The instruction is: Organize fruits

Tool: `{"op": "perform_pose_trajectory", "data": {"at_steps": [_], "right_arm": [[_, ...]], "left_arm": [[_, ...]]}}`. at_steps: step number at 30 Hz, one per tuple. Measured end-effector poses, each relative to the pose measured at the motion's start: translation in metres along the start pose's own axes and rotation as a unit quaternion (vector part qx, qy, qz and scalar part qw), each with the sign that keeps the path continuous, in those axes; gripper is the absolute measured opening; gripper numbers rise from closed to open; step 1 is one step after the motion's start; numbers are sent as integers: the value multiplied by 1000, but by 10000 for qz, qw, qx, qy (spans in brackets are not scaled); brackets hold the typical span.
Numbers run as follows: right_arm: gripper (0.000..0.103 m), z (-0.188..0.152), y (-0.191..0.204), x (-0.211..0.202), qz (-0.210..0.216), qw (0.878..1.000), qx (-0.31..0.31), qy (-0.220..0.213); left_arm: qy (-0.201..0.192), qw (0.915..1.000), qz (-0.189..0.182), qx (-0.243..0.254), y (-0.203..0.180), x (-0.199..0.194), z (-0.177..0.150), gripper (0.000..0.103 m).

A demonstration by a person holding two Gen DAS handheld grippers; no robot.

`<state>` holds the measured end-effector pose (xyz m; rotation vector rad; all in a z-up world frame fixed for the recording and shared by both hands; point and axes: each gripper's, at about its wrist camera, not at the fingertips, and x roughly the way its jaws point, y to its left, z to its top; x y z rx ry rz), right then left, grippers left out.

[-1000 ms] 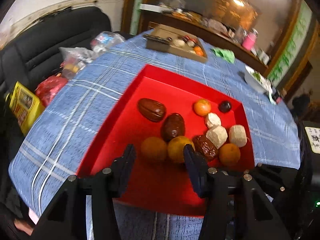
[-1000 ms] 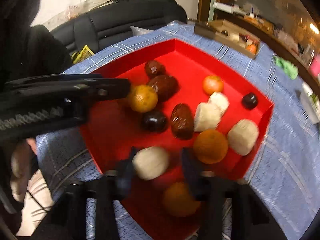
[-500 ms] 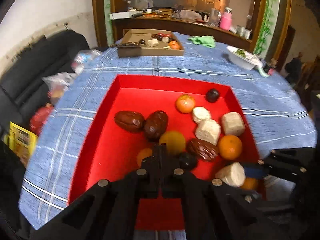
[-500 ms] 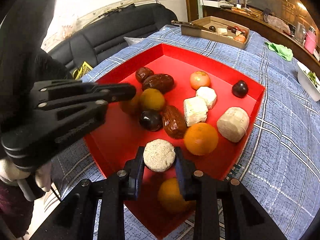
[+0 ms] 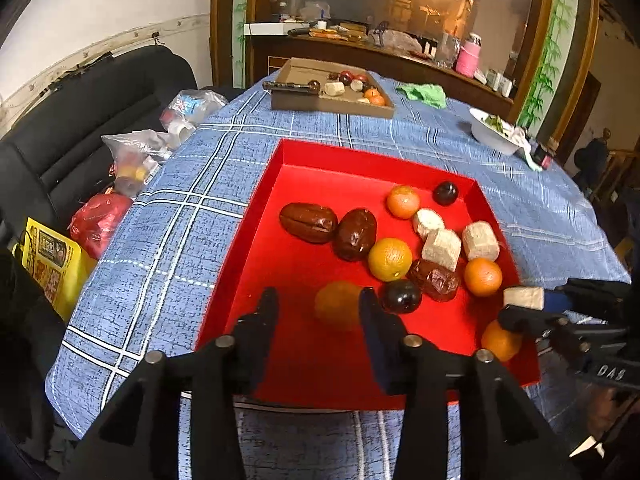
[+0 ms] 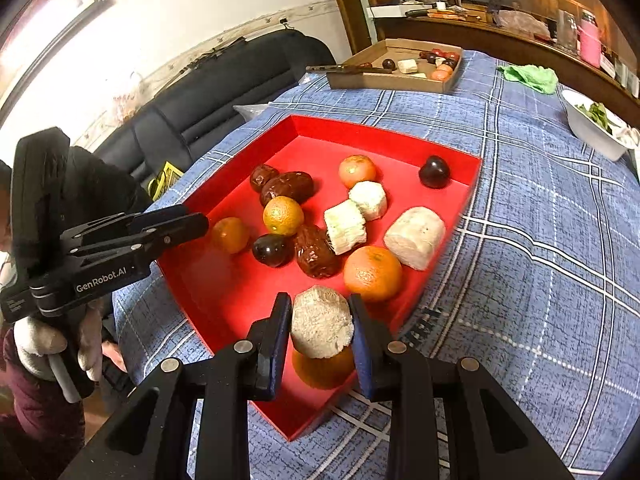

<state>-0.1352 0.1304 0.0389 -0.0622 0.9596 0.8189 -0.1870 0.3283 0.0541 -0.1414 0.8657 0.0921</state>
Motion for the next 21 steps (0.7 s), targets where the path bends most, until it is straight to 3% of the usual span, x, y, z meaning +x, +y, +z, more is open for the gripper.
{"op": "perform_pose_trajectory", "data": {"at_steps": [2,6,7,8,14,17,21], "right_arm": [[32,0,0,-1,25,10000,9,-16],[32,-1,4,0,93,10000,-22,-17],[32,-1,5,1,102,9999,-36,-15],[32,-1,6,1,105,9999,-56,-15],[32,5,11,0,52,9998,-181,-36],[32,25,12,1,-8,9997,-201,-144],[31,55,5,27,-397,9990,-124,-129]], "left_arm": [[159,9996,29,224,-6,8,0,50],[444,9974,-94,563,-18,33,3,50],[538,9966,-96,624,-21,41,3,45],[535,9965,-38,645,-23,45,2,33],[188,9997,-18,160,-8,27,0,31],[-11,10000,17,-43,5,8,-3,31],[-190,9996,82,-183,13,-9,-6,31]]}}
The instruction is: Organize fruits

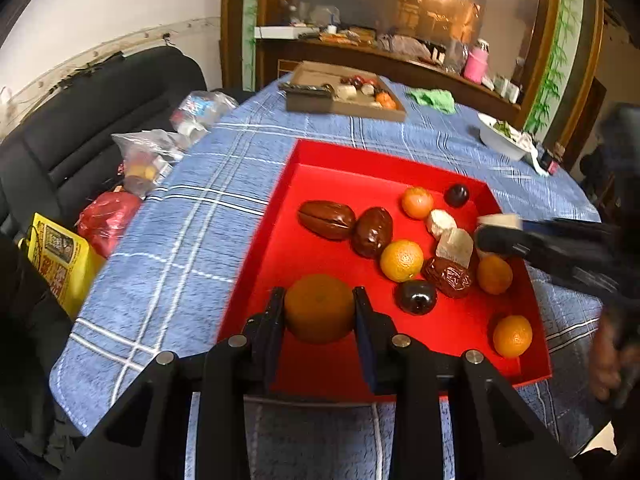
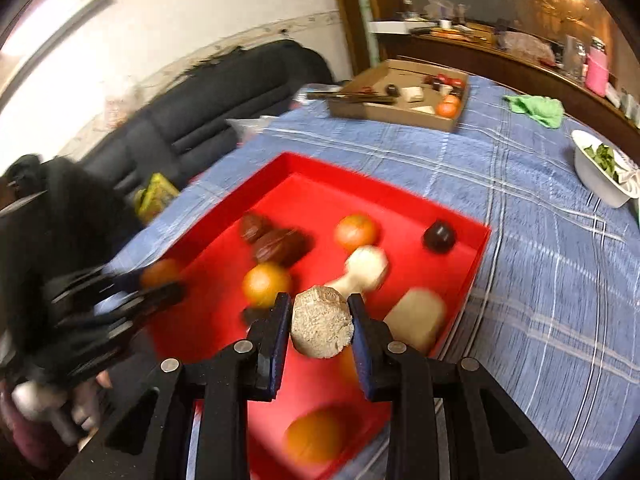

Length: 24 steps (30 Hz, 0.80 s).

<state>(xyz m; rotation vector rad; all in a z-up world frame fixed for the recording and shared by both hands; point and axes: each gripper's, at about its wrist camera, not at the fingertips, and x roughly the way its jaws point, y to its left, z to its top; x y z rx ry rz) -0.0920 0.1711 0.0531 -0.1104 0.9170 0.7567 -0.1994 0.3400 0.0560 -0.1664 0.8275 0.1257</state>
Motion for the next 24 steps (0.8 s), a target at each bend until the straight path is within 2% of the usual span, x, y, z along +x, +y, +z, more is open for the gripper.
{"op": "perform_pose_trajectory", "data": {"at_steps": [2,4,6,8,10,12,16,21,23,24], "right_arm": [[31,5,-4,19,-22,9996,164,219],[30,5,2,23,158,9993,174,278],[30,3,15,22,732,9962,131,444],[30,2,23,18,1128,9924,117,483],[30,1,26,10,1330,9901,159,430],[30,-2,25,5,1299,9904,192,421],[30,-17,25,5,735,9960,10,504],[30,-31,28,7,416,9972,-160,605],[33,-32,31,7,265,9977,-285,558],[40,-33,32,5,222,9979,-323,523]], "left_arm": [[-54,10000,-32,-48,3,-4,-1,31],[-85,9999,-65,-72,5,-6,-1,31],[-94,9999,-89,-101,6,-6,-1,31],[-64,9998,-106,-127,7,-3,-2,31],[22,9999,-87,-131,7,2,-2,31],[96,9999,-56,-90,5,8,-1,31],[151,9999,59,-22,2,19,4,32],[146,9998,136,-69,0,22,11,32],[143,9997,175,-116,-1,22,13,34],[147,9996,199,-138,-1,22,13,34]]}}
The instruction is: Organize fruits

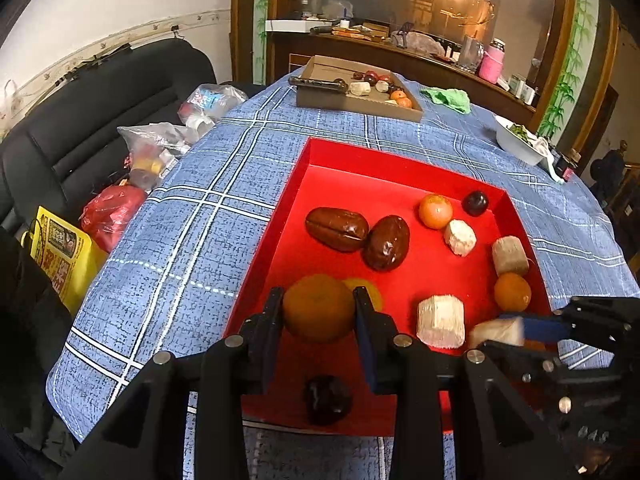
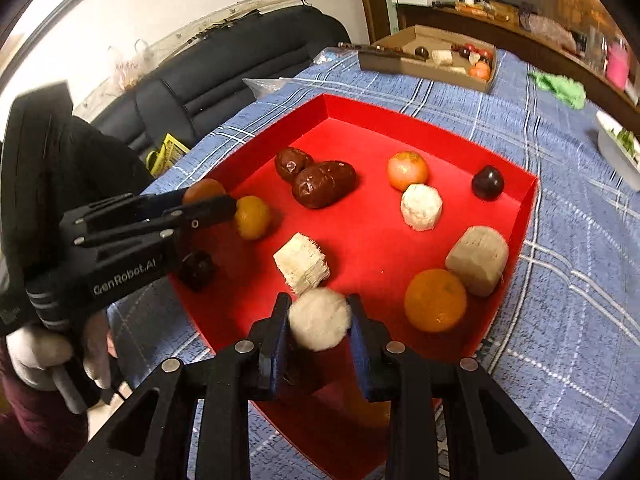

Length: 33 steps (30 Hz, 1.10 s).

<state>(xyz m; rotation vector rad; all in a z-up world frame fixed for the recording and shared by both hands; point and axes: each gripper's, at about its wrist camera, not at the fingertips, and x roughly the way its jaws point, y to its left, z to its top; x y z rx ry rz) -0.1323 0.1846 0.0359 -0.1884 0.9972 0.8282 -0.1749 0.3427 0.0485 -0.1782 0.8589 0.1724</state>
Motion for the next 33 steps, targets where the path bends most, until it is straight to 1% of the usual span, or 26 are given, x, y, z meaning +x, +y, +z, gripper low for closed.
{"op": "perform_pose_trajectory", "data": {"at_steps": [1,2,3,4,5,7,9,12,14,16,17,19,20,21,23,24,25,26,29,33], "right_arm": [[49,-1,2,-4,-52,10000,-29,-70],[53,-1,2,-8,-75,9999,-41,-125],[57,-2,2,-13,-102,9997,-68,-234],[59,-2,2,-19,-145,9993,-92,-341],[60,-3,2,-23,-199,9989,-104,-423],[65,-5,-1,-33,-321,9978,-70,-579],[66,-7,-7,-40,-422,9966,43,-704],[69,-11,-21,-47,-640,9938,327,-849],[69,-16,-31,-50,-638,9924,581,-880],[69,-19,-37,-53,-601,9914,743,-889],[69,-21,-39,-55,-586,9909,799,-906],[69,-25,-41,-59,-562,9902,839,-962],[69,-28,-40,-62,-554,9900,839,-992],[71,-29,-39,-63,-548,9897,831,-1024],[75,-32,-36,-67,-556,9893,796,-1086],[77,-35,-33,-68,-573,9891,770,-1117],[78,-37,-31,-69,-606,9888,742,-1144],[79,-39,-29,-70,-646,9885,707,-1168],[82,-47,-26,-73,-866,9867,589,-1246],[84,-54,-25,-75,-1035,9852,481,-1281]], "left_arm": [[-4,10000,15,-32,0,-1,0,41],[-21,10000,20,-59,0,-2,0,51],[-53,10000,27,-71,0,-4,0,55],[-92,9999,48,-72,-1,-6,0,57],[-143,9998,94,-59,-2,-10,0,58],[-223,9996,177,-66,-4,-16,-1,58],[-343,9989,304,-105,-6,-23,0,59],[-791,9938,768,-152,-11,-40,0,66],[-1275,9836,1268,-162,-18,-58,0,80],[-1751,9700,1673,-208,-25,-76,-2,89],[-2025,9622,1806,-240,-30,-88,-5,94],[-2564,9474,1887,-335,-39,-111,-10,103],[-2719,9435,1851,-399,-41,-117,-11,103],[-2777,9429,1775,-489,-42,-121,-11,103],[-2571,9524,1478,-708,-43,-119,-7,103],[-2336,9602,1286,-836,-43,-114,-4,103],[-2105,9658,1199,-920,-43,-108,-3,103],[-1980,9681,1218,-941,-45,-104,-4,103],[-1556,9712,1530,-961,-53,-89,-8,103],[-1241,9747,1600,-950,-60,-77,-14,103]]}}
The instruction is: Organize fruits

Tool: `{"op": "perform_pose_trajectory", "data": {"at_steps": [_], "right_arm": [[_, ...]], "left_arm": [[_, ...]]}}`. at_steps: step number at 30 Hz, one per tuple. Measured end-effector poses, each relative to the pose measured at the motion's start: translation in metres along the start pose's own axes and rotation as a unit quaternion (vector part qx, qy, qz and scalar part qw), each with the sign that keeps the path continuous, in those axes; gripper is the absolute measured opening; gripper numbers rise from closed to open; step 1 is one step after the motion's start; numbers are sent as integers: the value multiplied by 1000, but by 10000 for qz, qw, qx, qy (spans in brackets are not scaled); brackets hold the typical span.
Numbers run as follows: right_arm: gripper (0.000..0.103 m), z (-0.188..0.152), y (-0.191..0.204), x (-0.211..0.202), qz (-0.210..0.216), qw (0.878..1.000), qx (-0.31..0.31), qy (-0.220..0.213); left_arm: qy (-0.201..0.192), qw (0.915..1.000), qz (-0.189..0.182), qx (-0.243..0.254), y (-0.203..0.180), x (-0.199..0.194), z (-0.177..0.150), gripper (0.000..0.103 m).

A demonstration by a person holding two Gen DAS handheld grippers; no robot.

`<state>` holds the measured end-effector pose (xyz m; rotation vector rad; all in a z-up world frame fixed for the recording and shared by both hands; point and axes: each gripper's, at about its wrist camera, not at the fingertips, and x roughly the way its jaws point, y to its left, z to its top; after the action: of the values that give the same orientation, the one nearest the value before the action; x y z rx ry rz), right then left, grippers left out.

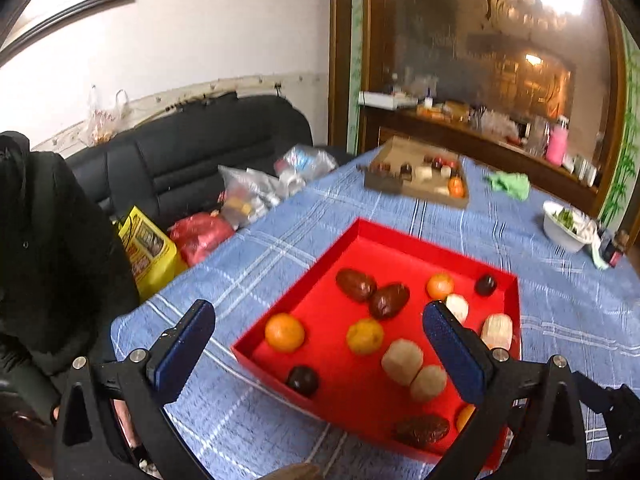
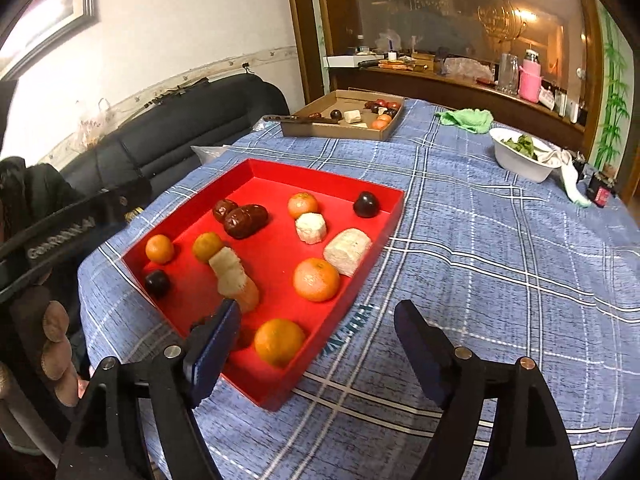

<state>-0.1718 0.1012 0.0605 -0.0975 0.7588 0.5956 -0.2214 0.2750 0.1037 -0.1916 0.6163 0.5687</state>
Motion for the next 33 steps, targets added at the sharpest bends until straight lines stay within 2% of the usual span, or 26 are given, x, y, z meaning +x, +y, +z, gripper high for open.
{"op": "perform_pose_trajectory", "data": {"at_steps": [12,33], "right_arm": [[87,-5,0,2,-176,9998,-131,-14],[89,-7,2,15,-301,9993,-183,154]], "left_arm": [[277,9988,-29,405,-25,8,-15,103],[461,9978,-158,439,-24,18,-20,103]]}}
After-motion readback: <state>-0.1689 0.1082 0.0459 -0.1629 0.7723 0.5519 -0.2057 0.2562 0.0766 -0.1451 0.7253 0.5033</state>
